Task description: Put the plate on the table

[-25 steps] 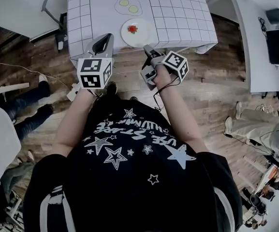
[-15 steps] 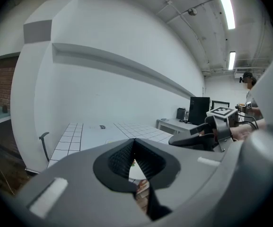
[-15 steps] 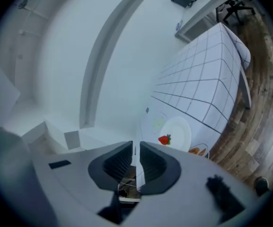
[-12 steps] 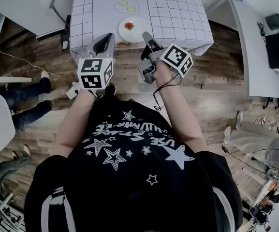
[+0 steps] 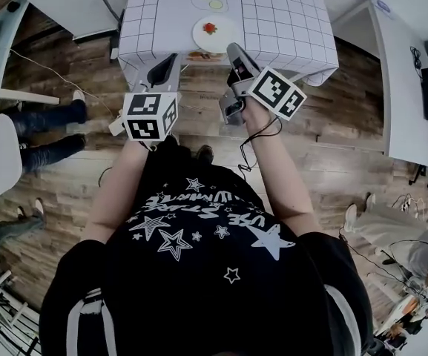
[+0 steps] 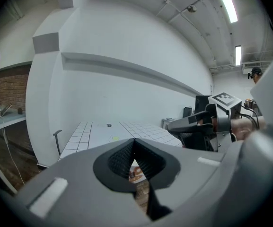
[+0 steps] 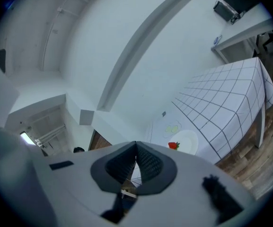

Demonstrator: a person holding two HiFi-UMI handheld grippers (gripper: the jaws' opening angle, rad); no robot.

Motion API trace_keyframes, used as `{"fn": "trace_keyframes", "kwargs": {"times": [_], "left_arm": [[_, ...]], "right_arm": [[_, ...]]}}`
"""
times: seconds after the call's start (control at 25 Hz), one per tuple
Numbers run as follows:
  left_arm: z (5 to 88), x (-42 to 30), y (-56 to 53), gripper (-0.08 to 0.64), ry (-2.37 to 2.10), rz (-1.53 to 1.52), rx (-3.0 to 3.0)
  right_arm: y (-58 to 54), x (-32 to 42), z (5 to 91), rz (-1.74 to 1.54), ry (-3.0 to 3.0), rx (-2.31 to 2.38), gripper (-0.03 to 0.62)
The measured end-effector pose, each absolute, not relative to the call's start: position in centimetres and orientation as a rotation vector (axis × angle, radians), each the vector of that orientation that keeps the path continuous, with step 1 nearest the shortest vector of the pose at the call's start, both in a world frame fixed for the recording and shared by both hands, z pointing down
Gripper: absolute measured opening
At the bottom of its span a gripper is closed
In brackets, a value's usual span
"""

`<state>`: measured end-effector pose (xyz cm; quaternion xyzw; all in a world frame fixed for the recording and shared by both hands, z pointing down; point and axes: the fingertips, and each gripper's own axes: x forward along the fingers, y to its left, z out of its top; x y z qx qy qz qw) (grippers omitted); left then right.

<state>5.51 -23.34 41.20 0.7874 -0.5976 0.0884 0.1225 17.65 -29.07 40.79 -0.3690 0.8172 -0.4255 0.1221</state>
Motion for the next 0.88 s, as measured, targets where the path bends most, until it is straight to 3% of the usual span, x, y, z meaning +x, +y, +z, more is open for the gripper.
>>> {"fn": "trace_keyframes", "kwargs": {"times": [0.48,0.88], "left_arm": [[41.2,3.2,-22.6,0.009,-1.689,0.261,2.348],[41.2,-3.9,-19.8,0.009,-1.55,0.243,2.421]], "right_arm": [[-28.3,15.4,39.9,-1.142,2.406,-1.101,0.014],[-24.6,9.0,39.6,-1.056,2.349,-1.248,0.014]]}}
